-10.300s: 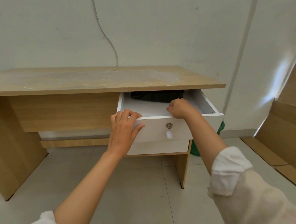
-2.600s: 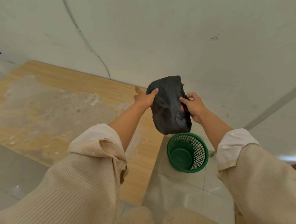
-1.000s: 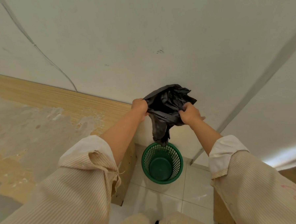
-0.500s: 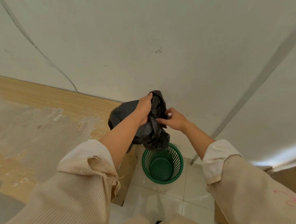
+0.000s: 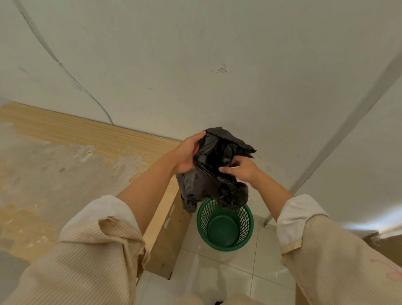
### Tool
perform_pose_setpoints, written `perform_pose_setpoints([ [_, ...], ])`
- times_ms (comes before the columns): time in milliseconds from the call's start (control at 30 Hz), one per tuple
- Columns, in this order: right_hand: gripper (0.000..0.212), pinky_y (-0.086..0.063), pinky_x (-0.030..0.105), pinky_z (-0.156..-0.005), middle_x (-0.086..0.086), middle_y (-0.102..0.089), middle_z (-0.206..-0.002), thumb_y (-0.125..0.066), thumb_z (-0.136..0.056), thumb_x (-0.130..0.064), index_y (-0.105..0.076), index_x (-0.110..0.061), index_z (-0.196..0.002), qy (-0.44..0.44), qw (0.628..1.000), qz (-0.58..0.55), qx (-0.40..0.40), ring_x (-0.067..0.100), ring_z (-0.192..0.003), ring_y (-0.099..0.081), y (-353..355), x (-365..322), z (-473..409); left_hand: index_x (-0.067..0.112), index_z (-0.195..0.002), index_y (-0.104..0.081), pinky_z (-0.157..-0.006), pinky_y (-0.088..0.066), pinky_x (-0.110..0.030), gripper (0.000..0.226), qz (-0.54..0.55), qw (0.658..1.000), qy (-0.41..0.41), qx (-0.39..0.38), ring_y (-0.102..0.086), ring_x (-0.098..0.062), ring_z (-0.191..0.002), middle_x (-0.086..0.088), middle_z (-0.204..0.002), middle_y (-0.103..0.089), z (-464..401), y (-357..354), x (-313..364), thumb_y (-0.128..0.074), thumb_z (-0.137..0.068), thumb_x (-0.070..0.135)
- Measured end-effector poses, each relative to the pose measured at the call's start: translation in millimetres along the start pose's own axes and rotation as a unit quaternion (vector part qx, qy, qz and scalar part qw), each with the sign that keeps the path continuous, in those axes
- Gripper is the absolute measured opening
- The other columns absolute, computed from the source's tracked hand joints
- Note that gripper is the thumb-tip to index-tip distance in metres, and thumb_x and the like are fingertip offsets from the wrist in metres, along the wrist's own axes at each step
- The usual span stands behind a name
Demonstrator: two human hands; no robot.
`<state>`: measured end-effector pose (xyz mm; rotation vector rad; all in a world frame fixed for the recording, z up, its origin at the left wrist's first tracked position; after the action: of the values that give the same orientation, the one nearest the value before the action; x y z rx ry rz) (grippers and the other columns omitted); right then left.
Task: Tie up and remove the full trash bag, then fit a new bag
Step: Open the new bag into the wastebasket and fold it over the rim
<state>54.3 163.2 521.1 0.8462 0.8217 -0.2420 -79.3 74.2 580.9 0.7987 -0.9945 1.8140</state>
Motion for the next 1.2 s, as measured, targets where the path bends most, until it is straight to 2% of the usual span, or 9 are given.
perform_pose_setpoints([
  [100, 0.018, -0.046, 0.034, -0.075, 0.01, -0.061, -0.081, -0.058, -0.094, -0.02, -0.058, -0.01, -0.079, 0.023, 0.994, 0.084, 0.059, 0.031, -0.088, -0.056, 1.7, 0.7, 7.3, 0.005, -0.123, -0.056, -0.08, -0.053, -0.032, 0.032, -0.068, 0.998, 0.008, -0.001, -0.062, -0.025, -0.097, -0.013, -0.11, -0.064, 2.3, 3.2, -1.5, -0.046, -0.094, 0.011],
  [167, 0.02, -0.046, 0.035, -0.082, 0.016, -0.065, -0.093, -0.048, -0.098, -0.016, -0.064, -0.009, -0.089, 0.001, 0.987, 0.086, 0.133, 0.036, -0.094, -0.058, 15.7, 8.9, 14.3, 0.004, -0.116, -0.06, -0.07, -0.052, -0.027, 0.032, -0.21, 0.971, -0.014, 0.109, -0.062, -0.026, -0.087, -0.018, -0.105, -0.063, 2.8, 28.0, 1.1, -0.05, -0.087, -0.003],
  [267, 0.03, -0.048, 0.038, -0.089, 0.022, -0.061, -0.122, -0.044, -0.096, -0.01, -0.063, -0.004, -0.119, -0.079, 0.974, 0.063, 0.204, 0.04, -0.109, -0.059, 46.5, 31.8, 15.9, 0.004, -0.111, -0.066, -0.076, -0.047, -0.03, 0.03, -0.462, 0.838, -0.028, 0.29, -0.06, -0.033, -0.102, -0.019, -0.115, -0.063, 12.3, 72.5, 8.1, -0.052, -0.085, -0.003],
  [467, 0.027, -0.057, 0.052, -0.053, 0.026, -0.063, -0.107, -0.039, -0.094, 0.0, -0.052, 0.002, -0.118, -0.226, 0.921, -0.251, 0.194, 0.035, -0.067, -0.066, 85.3, 59.0, 8.5, -0.006, -0.103, -0.063, -0.071, -0.05, -0.039, 0.022, -0.472, 0.789, 0.001, 0.394, -0.061, -0.042, -0.095, -0.028, -0.105, -0.063, 27.6, 113.7, -1.7, -0.049, -0.088, 0.0],
  [600, 0.031, -0.051, 0.035, -0.042, 0.021, -0.061, -0.118, -0.042, -0.095, -0.007, -0.047, -0.003, -0.125, -0.188, 0.9, -0.345, 0.189, 0.027, -0.067, -0.063, 76.3, 46.7, 11.1, -0.002, -0.121, -0.054, -0.073, -0.056, -0.044, 0.029, -0.292, 0.89, 0.041, 0.348, -0.06, -0.042, -0.099, -0.025, -0.117, -0.057, 20.7, 103.8, -17.1, -0.047, -0.095, 0.01],
  [767, 0.072, -0.045, 0.03, -0.071, 0.013, -0.043, -0.143, -0.056, -0.093, -0.043, -0.016, -0.02, -0.149, -0.103, 0.949, -0.289, 0.068, 0.03, -0.113, -0.058, 49.1, 17.4, 17.8, 0.017, -0.131, -0.047, -0.084, -0.05, -0.04, 0.037, -0.223, 0.955, 0.013, 0.195, -0.059, -0.031, -0.105, -0.01, -0.117, -0.06, 12.8, 50.4, -11.5, -0.038, -0.101, 0.037],
  [867, 0.099, -0.037, 0.045, -0.106, 0.016, -0.025, -0.151, -0.072, -0.079, -0.048, -0.008, -0.026, -0.152, -0.073, 0.994, -0.036, 0.069, 0.04, -0.134, -0.035, 46.3, 20.3, 13.4, 0.02, -0.134, -0.05, -0.09, -0.043, -0.033, 0.038, -0.404, 0.901, -0.09, 0.128, -0.054, -0.025, -0.115, -0.003, -0.125, -0.059, 11.1, 27.9, 4.3, -0.04, -0.101, 0.036],
  [1033, 0.13, -0.026, 0.049, -0.113, 0.017, -0.01, -0.155, -0.086, -0.068, -0.028, 0.014, -0.035, -0.151, 0.03, 0.993, 0.014, 0.114, 0.041, -0.141, -0.022, 48.8, 4.7, 10.8, 0.009, -0.108, -0.067, -0.062, -0.034, -0.019, 0.028, -0.578, 0.784, -0.218, 0.062, -0.055, -0.015, -0.086, -0.001, -0.095, -0.065, 18.7, -11.1, 18.2, -0.049, -0.098, 0.028],
  [1200, 0.104, -0.034, 0.047, -0.11, 0.019, -0.008, -0.157, -0.083, -0.072, -0.026, -0.016, -0.033, -0.151, 0.003, 0.991, 0.125, 0.049, 0.041, -0.141, -0.021, 38.7, 10.5, 7.3, 0.014, -0.098, -0.069, -0.058, -0.033, -0.007, 0.016, -0.573, 0.752, -0.318, 0.062, -0.059, -0.005, -0.071, 0.011, -0.077, -0.062, 34.7, -22.1, 32.0, -0.056, -0.089, 0.013],
])
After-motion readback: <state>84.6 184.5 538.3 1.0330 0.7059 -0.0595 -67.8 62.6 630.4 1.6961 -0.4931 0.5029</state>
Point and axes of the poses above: each hand's wrist, its own z-axis away from the middle knuckle, its own y-axis out of the back of the hand, x = y × z, the point moved 5 cm from there along -z, towards the middle knuckle
